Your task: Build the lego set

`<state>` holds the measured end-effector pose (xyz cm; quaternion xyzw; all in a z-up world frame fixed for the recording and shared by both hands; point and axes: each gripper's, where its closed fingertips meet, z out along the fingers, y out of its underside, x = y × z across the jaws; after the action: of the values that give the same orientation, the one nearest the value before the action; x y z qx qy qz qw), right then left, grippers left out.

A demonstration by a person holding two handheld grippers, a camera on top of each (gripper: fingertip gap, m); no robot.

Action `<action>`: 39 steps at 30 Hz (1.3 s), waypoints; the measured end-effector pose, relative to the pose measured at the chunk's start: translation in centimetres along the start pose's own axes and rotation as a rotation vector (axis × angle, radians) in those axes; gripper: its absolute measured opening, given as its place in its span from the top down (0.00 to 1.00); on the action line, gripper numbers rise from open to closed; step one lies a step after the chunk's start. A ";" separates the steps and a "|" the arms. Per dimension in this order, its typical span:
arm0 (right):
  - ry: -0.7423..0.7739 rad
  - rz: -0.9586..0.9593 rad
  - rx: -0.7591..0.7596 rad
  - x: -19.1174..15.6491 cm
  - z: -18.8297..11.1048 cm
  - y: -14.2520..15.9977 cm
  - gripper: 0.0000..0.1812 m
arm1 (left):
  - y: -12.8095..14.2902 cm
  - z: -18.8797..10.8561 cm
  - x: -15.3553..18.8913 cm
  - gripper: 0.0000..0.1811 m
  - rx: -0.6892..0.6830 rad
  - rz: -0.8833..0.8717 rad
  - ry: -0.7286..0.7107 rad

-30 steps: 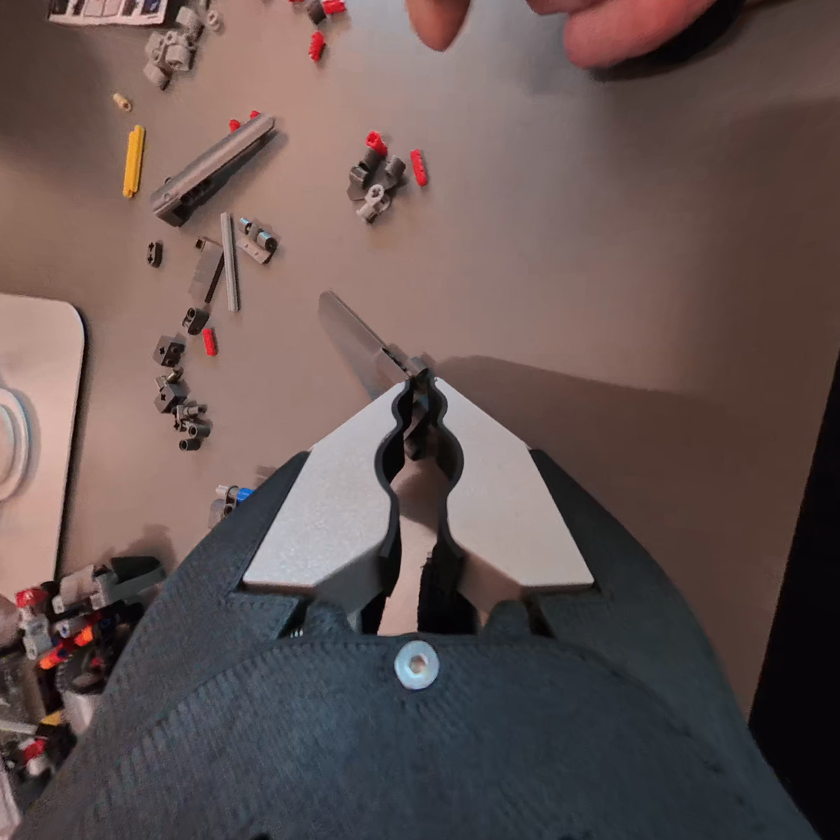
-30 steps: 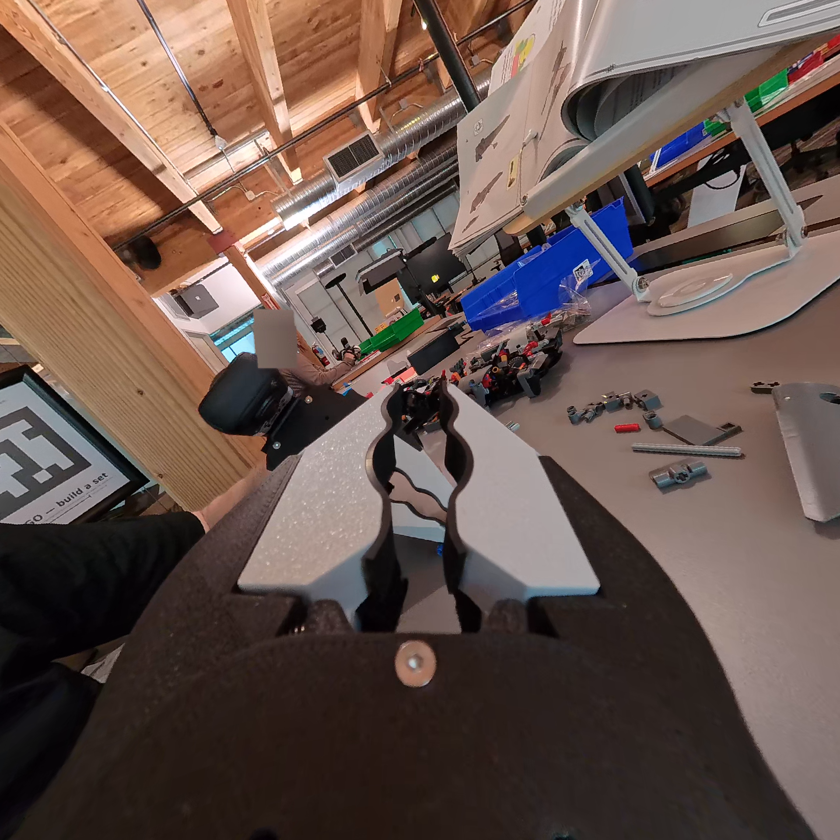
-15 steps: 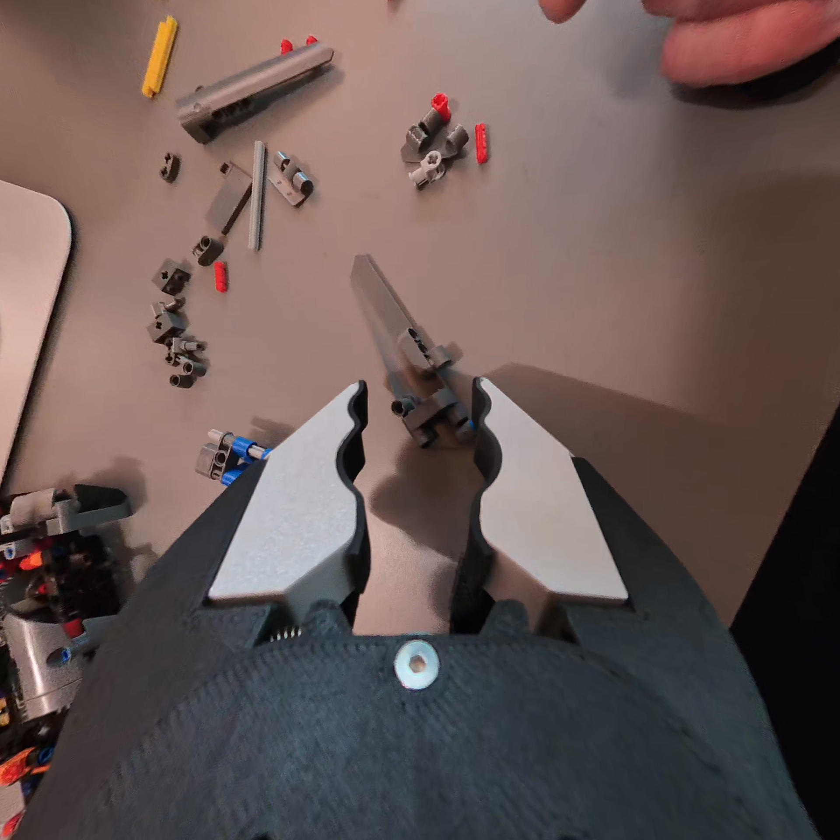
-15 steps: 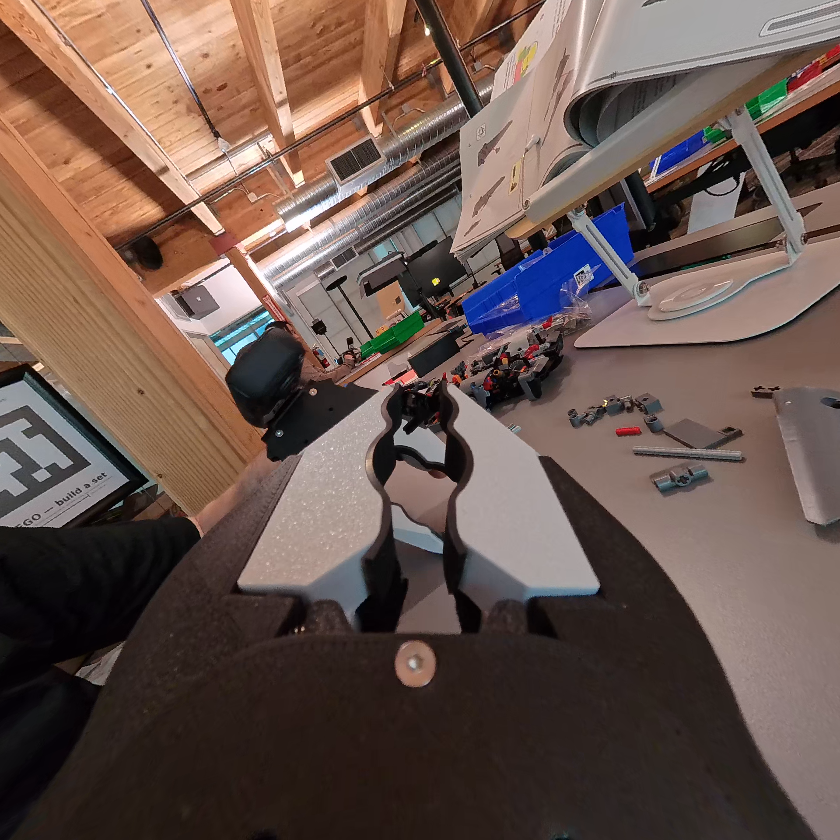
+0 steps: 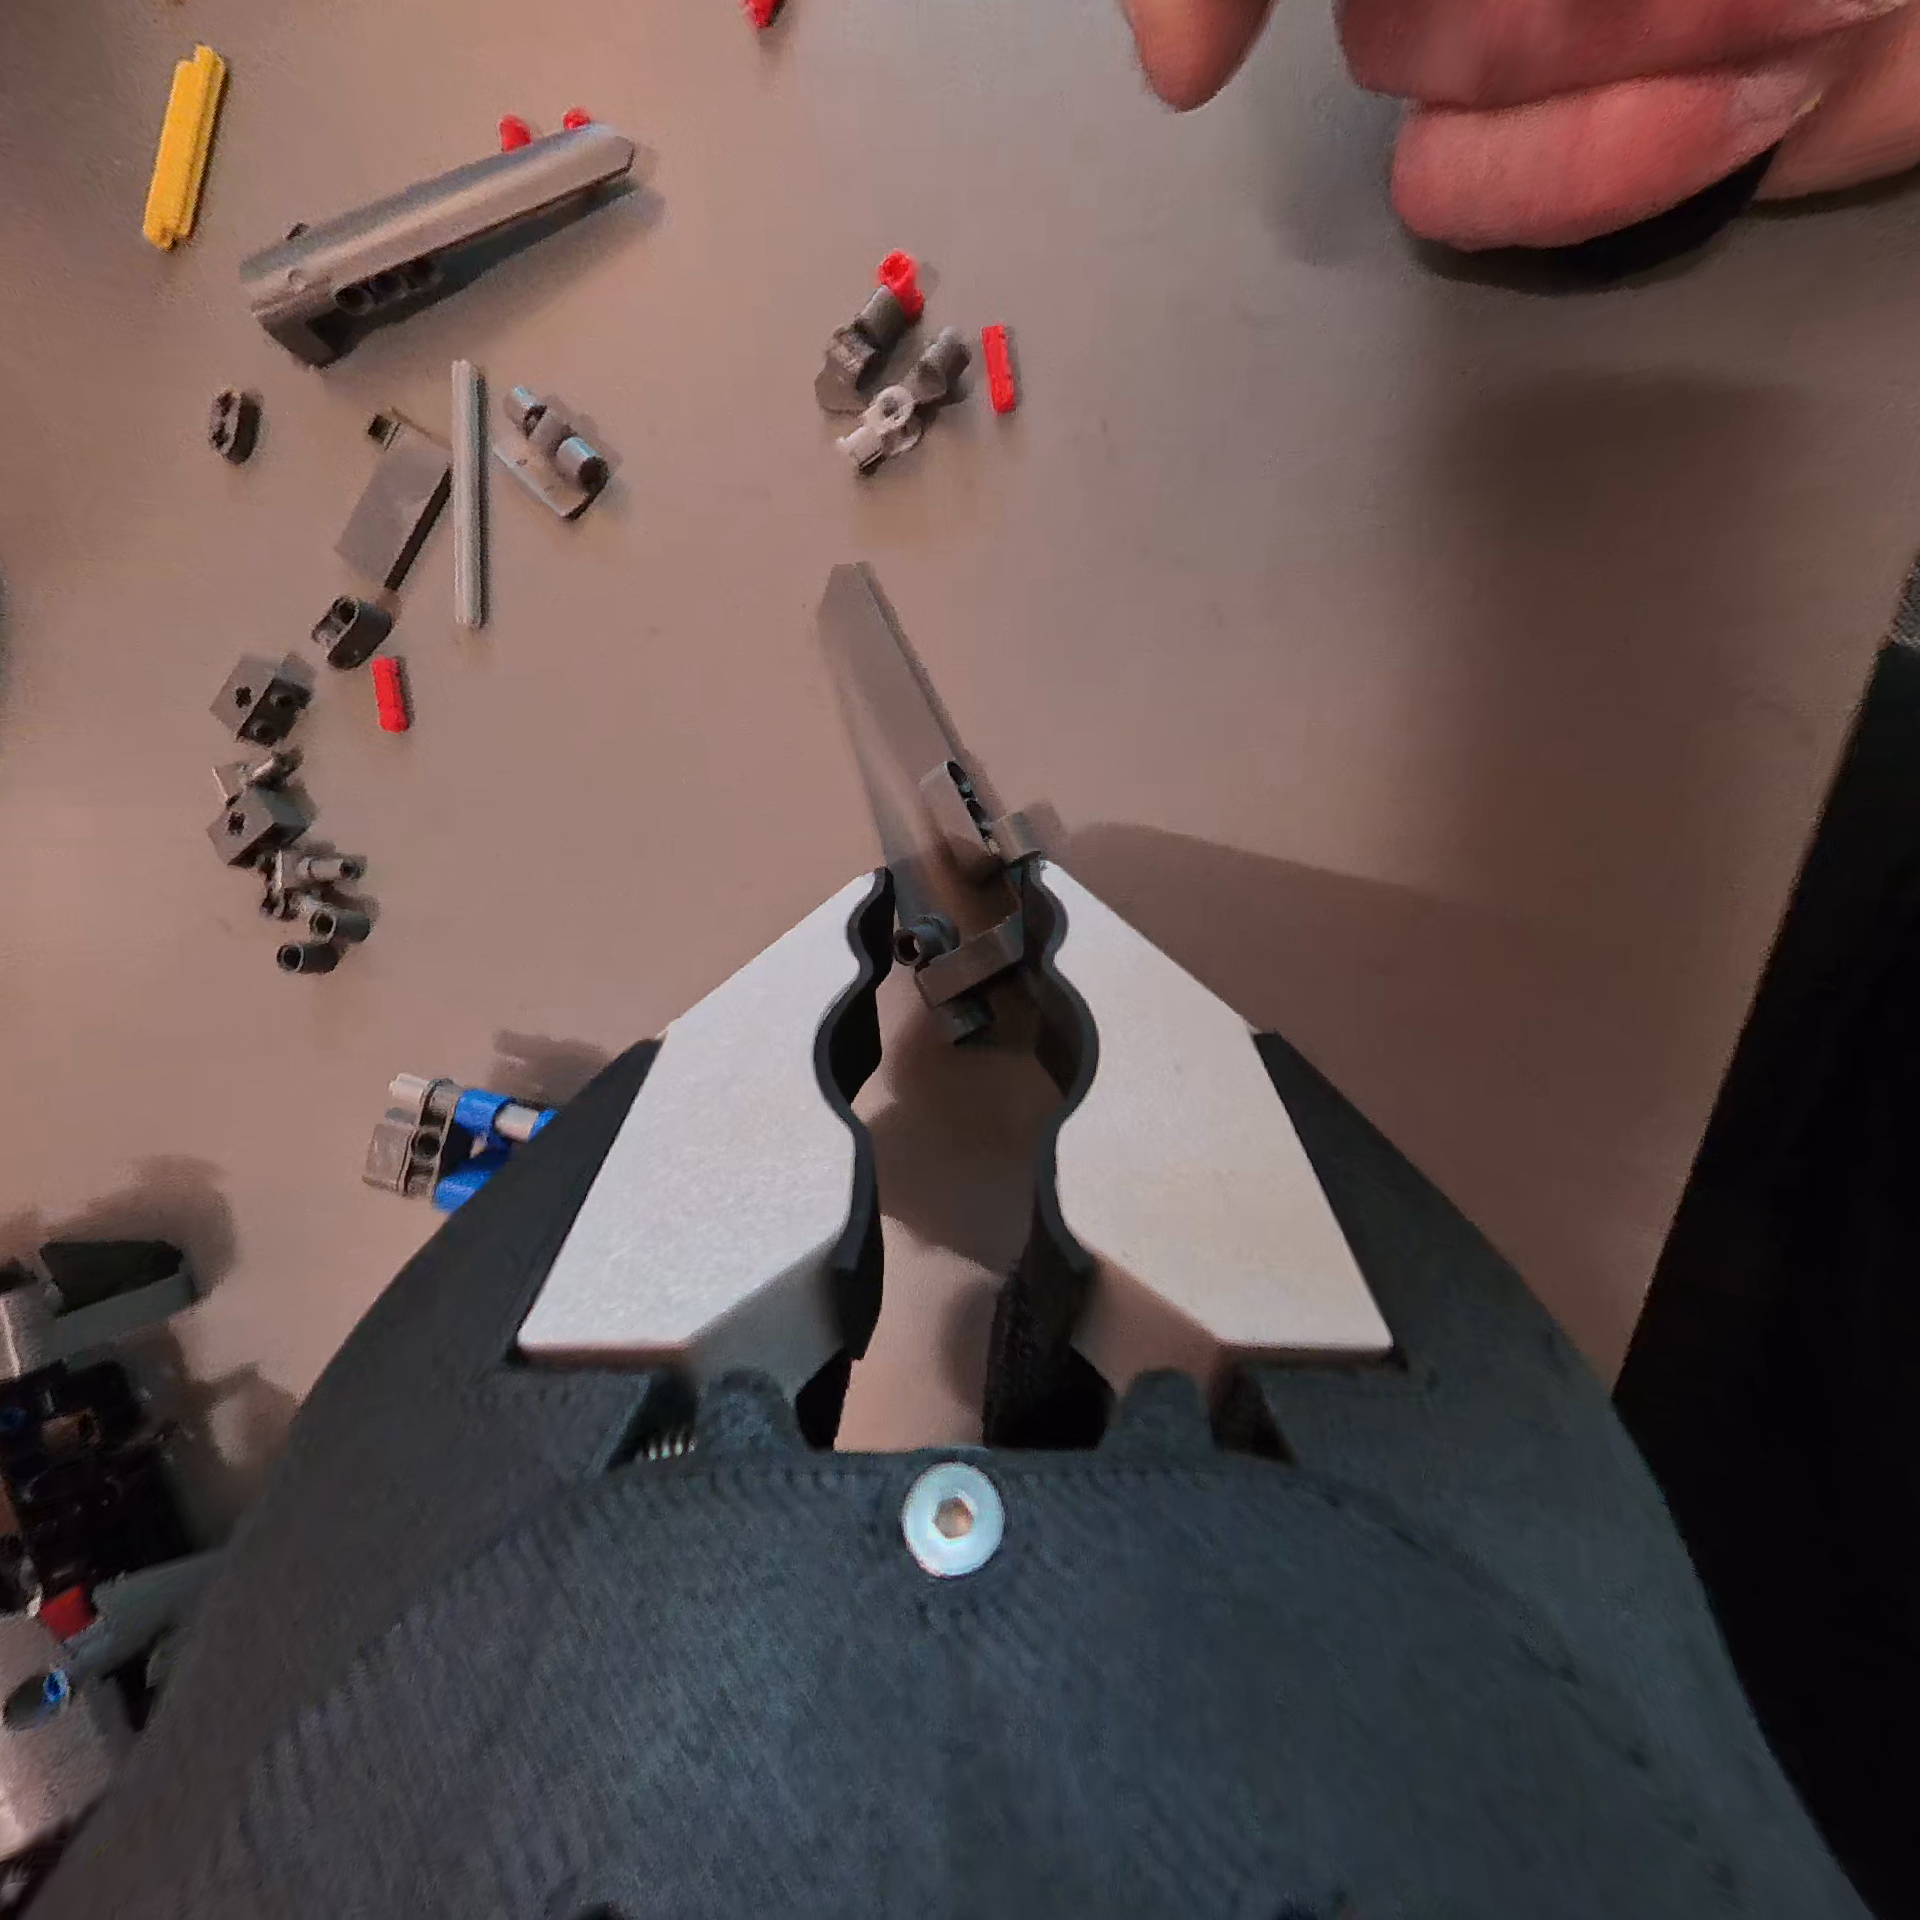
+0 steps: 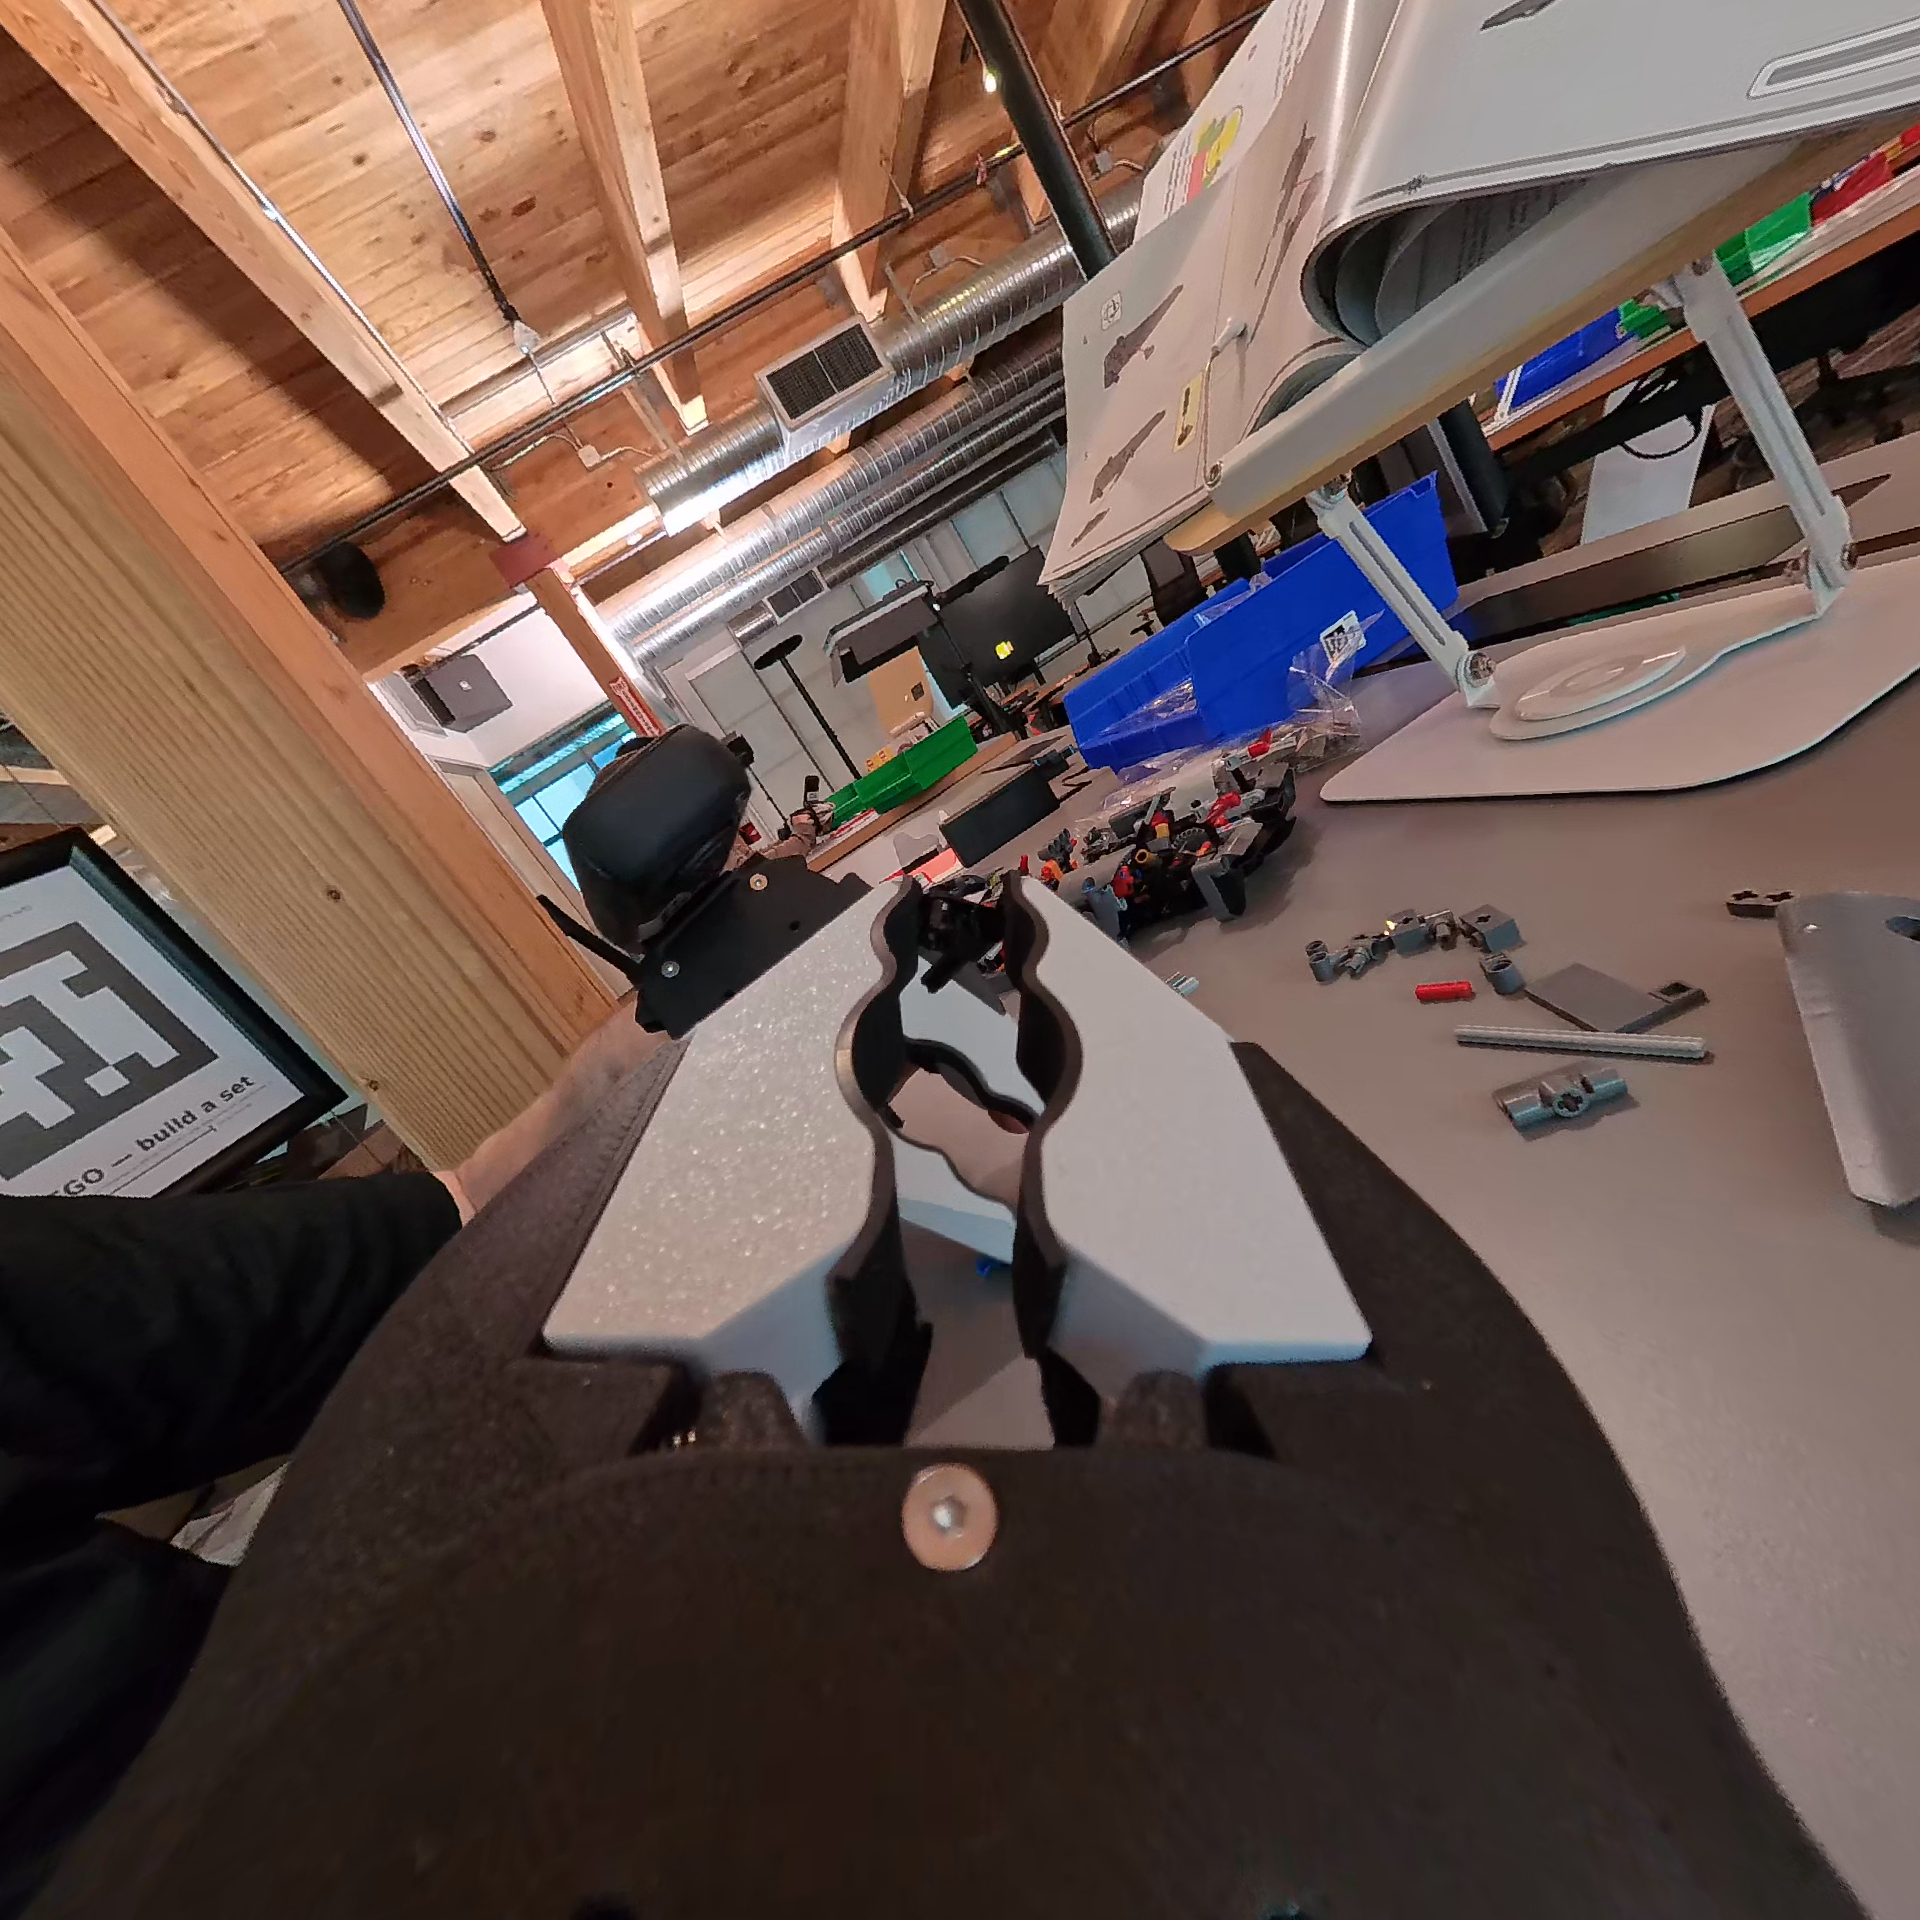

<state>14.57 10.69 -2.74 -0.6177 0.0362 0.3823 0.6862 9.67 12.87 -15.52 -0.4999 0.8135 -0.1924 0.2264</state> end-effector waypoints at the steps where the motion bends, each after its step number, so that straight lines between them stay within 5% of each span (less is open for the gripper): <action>1: 0.000 -0.001 0.000 0.0 0.0 0.0 0.93 | -0.2 0.1 0.4 0.88 0.013 0.030 0.019; 7: -0.001 -0.006 0.004 -0.1 0.0 0.0 0.93 | -0.6 0.1 1.0 0.90 0.015 0.135 0.011; 15: -0.003 -0.009 0.000 -0.1 0.0 0.0 0.93 | 0.2 -0.6 0.0 0.73 -0.007 0.052 -0.012; 24: -0.004 -0.010 0.006 -0.2 -0.1 -0.1 0.93 | 0.3 -0.2 0.9 0.86 -0.040 -0.039 0.087; 39: -0.001 -0.022 0.015 -0.2 -0.1 -0.3 0.93 | -1.2 -1.3 -1.3 0.87 0.119 0.023 -0.136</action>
<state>14.71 10.53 -2.42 -0.6128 0.0321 0.3749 0.6949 10.31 13.65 -13.61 -0.4880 0.7891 -0.2032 0.3128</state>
